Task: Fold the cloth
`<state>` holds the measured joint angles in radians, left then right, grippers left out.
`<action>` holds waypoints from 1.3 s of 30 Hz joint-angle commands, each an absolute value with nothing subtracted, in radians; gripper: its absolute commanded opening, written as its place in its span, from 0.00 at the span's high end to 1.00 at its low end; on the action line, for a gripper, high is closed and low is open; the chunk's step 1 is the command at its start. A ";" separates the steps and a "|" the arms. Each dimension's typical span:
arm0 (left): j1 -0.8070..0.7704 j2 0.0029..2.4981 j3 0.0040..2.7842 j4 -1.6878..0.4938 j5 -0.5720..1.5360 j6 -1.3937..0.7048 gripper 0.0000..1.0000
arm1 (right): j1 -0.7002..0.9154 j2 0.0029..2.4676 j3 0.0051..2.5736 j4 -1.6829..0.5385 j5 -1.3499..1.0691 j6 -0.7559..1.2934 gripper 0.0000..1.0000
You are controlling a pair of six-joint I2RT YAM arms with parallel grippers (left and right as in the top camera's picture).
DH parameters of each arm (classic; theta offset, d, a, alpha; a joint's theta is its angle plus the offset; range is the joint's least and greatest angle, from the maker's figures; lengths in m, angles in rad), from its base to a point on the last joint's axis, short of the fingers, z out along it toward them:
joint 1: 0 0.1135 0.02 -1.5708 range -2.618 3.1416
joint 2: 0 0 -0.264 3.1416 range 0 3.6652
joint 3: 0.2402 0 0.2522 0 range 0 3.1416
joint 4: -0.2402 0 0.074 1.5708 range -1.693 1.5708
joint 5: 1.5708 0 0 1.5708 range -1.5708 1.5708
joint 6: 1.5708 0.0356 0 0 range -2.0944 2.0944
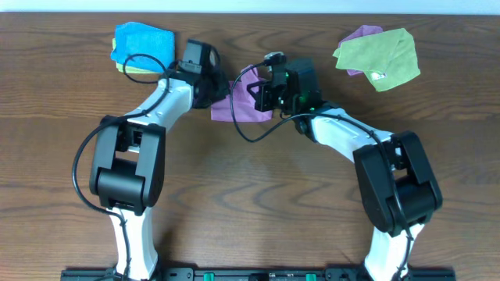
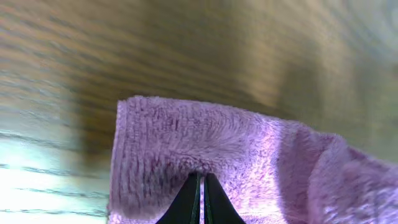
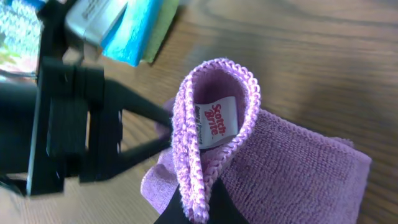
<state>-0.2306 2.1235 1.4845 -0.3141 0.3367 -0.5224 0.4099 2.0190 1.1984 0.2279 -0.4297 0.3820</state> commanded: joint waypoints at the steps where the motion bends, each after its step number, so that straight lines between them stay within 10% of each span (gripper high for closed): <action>1: -0.191 2.125 1.538 -0.343 0.338 -0.511 0.95 | 0.432 2.046 1.245 0.218 -0.414 0.335 0.99; 39: -0.058 2.122 1.700 -0.505 0.322 -0.448 0.94 | 0.512 2.144 1.358 0.152 -0.366 0.290 0.99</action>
